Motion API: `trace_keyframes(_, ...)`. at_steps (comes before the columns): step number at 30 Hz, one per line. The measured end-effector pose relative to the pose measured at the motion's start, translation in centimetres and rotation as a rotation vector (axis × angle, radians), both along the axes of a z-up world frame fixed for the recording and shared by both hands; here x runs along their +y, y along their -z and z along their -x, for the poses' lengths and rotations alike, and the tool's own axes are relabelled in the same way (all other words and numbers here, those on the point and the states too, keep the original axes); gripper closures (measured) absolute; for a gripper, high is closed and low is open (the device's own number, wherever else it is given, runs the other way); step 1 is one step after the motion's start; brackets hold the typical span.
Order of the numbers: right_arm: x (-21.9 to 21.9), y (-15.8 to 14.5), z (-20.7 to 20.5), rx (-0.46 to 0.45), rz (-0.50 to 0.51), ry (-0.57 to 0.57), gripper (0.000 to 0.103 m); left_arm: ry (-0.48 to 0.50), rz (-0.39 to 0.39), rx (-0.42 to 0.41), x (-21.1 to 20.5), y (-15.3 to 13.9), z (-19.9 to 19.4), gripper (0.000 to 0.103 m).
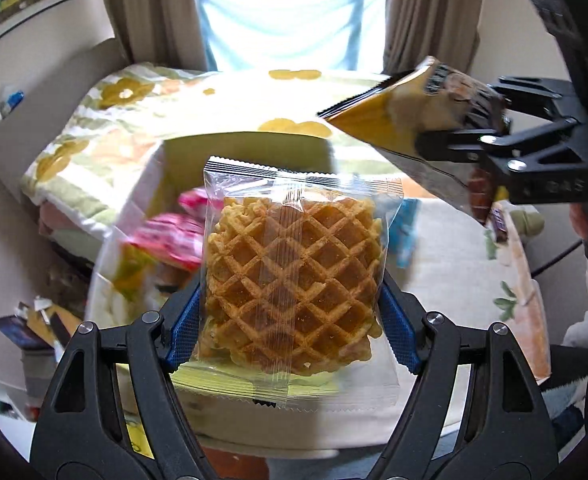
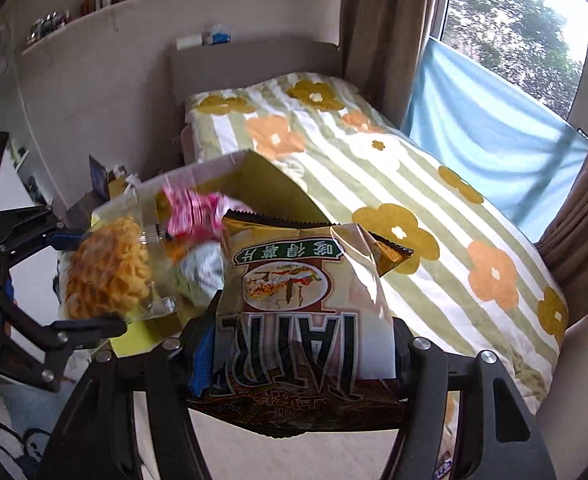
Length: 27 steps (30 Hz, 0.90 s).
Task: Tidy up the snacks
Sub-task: 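Carry the waffle and TATRE bag into the cardboard box and open both grippers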
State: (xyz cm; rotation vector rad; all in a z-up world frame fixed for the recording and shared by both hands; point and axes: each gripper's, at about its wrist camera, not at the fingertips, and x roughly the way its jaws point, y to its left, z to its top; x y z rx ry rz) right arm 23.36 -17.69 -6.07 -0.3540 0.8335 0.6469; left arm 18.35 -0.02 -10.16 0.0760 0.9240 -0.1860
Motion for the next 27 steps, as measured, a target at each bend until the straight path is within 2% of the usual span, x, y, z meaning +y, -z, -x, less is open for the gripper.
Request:
trace_keyframes(6,5.3,0.6,-2.5,0.037,-0.051,0.066,0.043,0.009,-0.056,0.033,5.7,1.0,-3.4,0.028)
trace_keyframes(10,7.6,1.5,-3.6,0.07,-0.064,0.111,0.043,0.025,-0.04,0.076,8.8,2.8,-5.3,0.024)
trace_keyframes(11,8.2,1.8,-3.9,0.079,-0.065,0.126,0.043,0.035,-0.041,0.081,9.2,3.2,-5.5,0.018)
trace_keyframes(12,8.5,2.1,-4.1,0.087,-0.066,0.142,0.043,0.05,-0.043,0.082,9.5,3.6,-5.7,0.004)
trace_keyframes(13,8.8,2.5,-4.4,0.097,-0.072,0.162,0.043,0.066,-0.045,0.08,9.7,3.9,-5.7,0.0)
trace_keyframes(19,9.1,3.6,-4.8,0.146,-0.083,0.267,0.043,0.142,-0.05,0.094,10.1,5.0,-6.0,0.0)
trace_keyframes(27,9.0,3.8,-6.1,0.188,-0.145,0.368,0.041,0.153,-0.022,0.098,10.6,4.8,-6.0,0.0)
